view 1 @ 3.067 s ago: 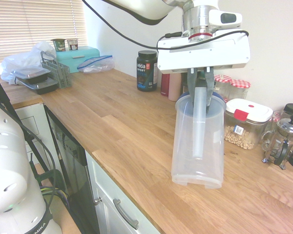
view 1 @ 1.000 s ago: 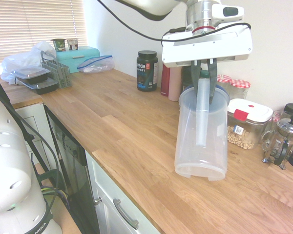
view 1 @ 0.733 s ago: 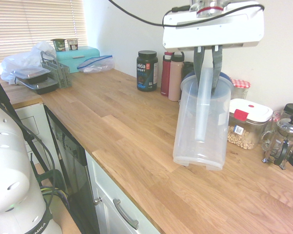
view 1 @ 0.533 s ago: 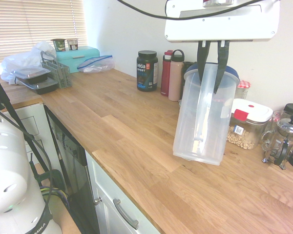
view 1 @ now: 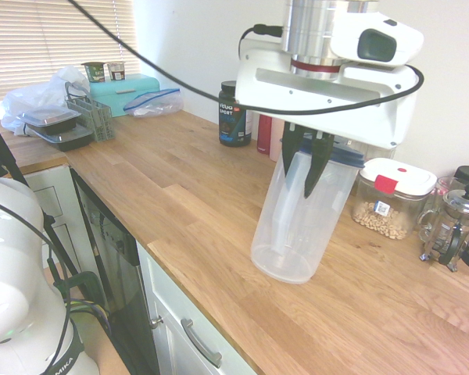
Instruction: Pour me some water
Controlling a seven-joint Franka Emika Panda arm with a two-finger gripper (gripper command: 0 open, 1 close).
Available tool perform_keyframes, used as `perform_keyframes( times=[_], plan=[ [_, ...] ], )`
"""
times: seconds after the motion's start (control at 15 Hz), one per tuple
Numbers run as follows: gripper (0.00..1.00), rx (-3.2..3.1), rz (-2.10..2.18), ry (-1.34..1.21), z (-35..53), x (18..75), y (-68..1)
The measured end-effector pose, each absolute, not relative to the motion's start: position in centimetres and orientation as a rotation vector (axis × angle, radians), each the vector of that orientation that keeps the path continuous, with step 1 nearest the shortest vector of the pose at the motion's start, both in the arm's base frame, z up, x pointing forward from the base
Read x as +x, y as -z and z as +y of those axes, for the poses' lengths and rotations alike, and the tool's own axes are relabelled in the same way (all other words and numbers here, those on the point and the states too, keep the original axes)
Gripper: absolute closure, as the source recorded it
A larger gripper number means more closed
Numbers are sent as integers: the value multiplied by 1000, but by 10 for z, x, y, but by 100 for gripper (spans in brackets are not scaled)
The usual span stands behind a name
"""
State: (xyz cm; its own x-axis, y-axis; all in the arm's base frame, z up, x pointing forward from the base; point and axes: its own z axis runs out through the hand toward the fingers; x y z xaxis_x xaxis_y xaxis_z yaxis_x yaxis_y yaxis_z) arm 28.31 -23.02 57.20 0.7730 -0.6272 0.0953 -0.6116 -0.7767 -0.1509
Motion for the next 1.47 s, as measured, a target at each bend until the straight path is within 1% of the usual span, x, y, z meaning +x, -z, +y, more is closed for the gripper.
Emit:
perform_keyframes(
  times=[0.13,0.2,0.4,0.67,1.13,1.27,1.47],
  plan=[
    [100,-2751,1074,299,-212,270,-573],
    [100,-2713,1131,300,-194,267,-567],
    [100,-2720,1210,279,-120,263,-554],
    [100,-2760,1180,304,-18,259,-550],
    [100,-2728,1074,593,149,280,-505],
    [100,-2741,1109,582,175,293,-493],
    [100,-2765,1148,490,197,334,-480]
  ],
)
